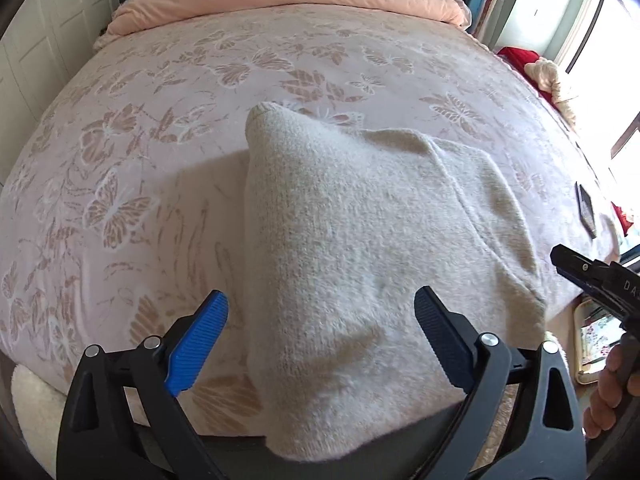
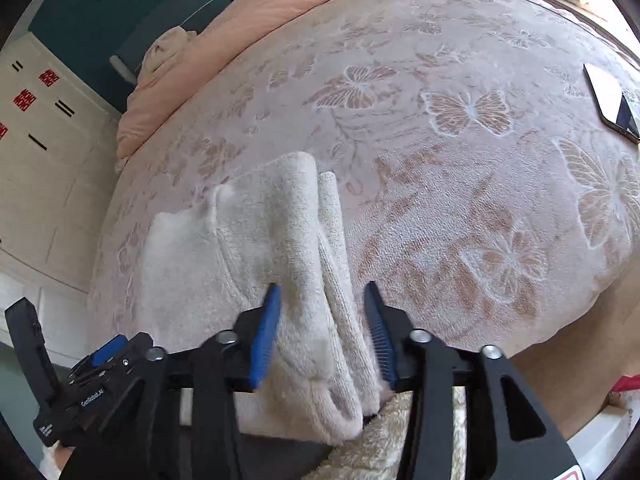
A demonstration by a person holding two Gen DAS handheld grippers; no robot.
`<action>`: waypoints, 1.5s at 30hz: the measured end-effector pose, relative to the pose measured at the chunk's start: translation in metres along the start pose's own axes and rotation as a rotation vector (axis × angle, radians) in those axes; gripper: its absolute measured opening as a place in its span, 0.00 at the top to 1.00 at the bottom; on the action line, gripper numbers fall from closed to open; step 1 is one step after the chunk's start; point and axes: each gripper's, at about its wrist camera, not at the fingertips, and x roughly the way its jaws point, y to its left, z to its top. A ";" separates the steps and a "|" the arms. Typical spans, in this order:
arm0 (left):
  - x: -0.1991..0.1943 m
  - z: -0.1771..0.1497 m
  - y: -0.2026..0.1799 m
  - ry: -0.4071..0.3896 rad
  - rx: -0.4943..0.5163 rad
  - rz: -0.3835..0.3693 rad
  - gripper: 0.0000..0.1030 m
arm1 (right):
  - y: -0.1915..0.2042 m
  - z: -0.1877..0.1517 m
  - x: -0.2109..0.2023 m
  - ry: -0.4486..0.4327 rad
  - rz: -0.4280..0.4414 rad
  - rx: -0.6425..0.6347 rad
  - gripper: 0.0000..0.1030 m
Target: Fold small clothes
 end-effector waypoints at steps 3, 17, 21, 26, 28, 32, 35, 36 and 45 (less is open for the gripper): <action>0.018 -0.015 0.001 0.105 -0.040 -0.044 0.09 | 0.000 -0.024 0.011 0.086 -0.012 -0.011 0.38; 0.029 -0.038 0.002 0.158 -0.053 0.017 0.09 | -0.013 -0.056 0.045 0.140 -0.106 -0.070 0.88; 0.009 -0.034 0.010 0.101 -0.094 -0.062 0.09 | -0.005 -0.042 0.015 0.083 -0.040 -0.055 0.70; 0.006 -0.011 0.026 0.054 -0.197 -0.146 0.06 | -0.006 -0.017 0.007 0.023 0.038 -0.019 0.29; 0.024 -0.001 0.029 0.100 -0.228 -0.158 0.06 | -0.011 -0.006 0.027 0.062 0.074 0.014 0.26; 0.064 0.011 0.031 0.197 -0.270 -0.174 0.04 | -0.014 0.001 0.072 0.178 0.136 0.099 0.26; 0.081 0.017 0.032 0.226 -0.298 -0.218 0.04 | -0.009 0.001 0.092 0.199 0.180 0.130 0.16; 0.085 0.020 0.032 0.228 -0.303 -0.231 0.04 | -0.007 0.001 0.095 0.192 0.185 0.129 0.12; 0.078 0.035 0.019 0.239 -0.224 -0.217 0.24 | 0.021 0.013 0.094 0.183 0.158 0.081 0.60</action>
